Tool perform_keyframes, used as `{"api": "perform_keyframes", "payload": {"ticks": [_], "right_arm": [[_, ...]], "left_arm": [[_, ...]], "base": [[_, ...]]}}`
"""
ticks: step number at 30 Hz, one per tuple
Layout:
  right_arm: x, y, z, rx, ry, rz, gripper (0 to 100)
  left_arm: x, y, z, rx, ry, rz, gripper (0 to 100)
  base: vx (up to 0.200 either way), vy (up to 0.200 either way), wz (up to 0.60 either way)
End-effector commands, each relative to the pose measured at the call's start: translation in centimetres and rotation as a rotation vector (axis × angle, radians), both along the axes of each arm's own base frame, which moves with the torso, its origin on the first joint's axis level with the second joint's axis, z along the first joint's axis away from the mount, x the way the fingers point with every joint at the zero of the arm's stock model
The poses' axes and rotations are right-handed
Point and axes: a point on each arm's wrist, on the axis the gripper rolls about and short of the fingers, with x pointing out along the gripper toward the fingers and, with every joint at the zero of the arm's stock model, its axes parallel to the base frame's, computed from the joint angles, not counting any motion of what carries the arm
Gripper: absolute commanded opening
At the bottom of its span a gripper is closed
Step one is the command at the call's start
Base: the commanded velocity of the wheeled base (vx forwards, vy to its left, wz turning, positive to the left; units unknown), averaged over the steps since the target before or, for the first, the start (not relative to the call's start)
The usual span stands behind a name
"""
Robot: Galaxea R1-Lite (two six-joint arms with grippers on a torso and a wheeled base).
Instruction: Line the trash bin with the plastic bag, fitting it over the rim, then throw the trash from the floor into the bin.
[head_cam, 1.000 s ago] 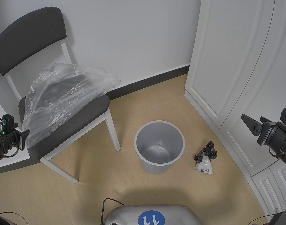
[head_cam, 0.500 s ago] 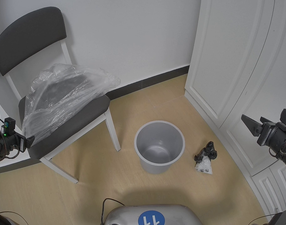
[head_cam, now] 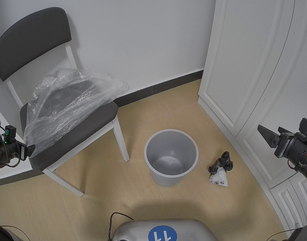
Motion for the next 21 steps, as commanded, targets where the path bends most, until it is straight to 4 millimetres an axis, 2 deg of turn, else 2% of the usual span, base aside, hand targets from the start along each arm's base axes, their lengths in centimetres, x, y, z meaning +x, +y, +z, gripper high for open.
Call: {"api": "perform_keyframes", "payload": {"ticks": [1, 3, 4, 14, 21], "right_arm": [[0.0, 0.0, -0.1, -0.002, 0.004, 0.0, 100], [0.0, 0.0, 0.0, -0.001, 0.002, 0.0, 100], [0.0, 0.0, 0.0, 0.0, 0.0, 0.0, 100], [0.0, 0.0, -0.1, -0.001, 0.002, 0.0, 100], [0.2, 0.2, -0.3, -0.011, 0.015, 0.008, 100]], "left_arm": [[0.5, 0.2, -0.2, -0.004, 0.006, 0.003, 100], [0.7, 0.3, -0.2, -0.008, 0.005, 0.003, 100], [0.7, 0.3, -0.2, -0.009, 0.006, 0.003, 0], [0.8, 0.1, 0.0, 0.003, -0.03, -0.01, 0], [-0.7, -1.4, 0.8, 0.001, -0.113, -0.111, 0]], "base": [[0.0, 0.0, 0.0], [0.0, 0.0, 0.0], [0.0, 0.0, 0.0], [0.0, 0.0, 0.0], [0.0, 0.0, 0.0]]}}
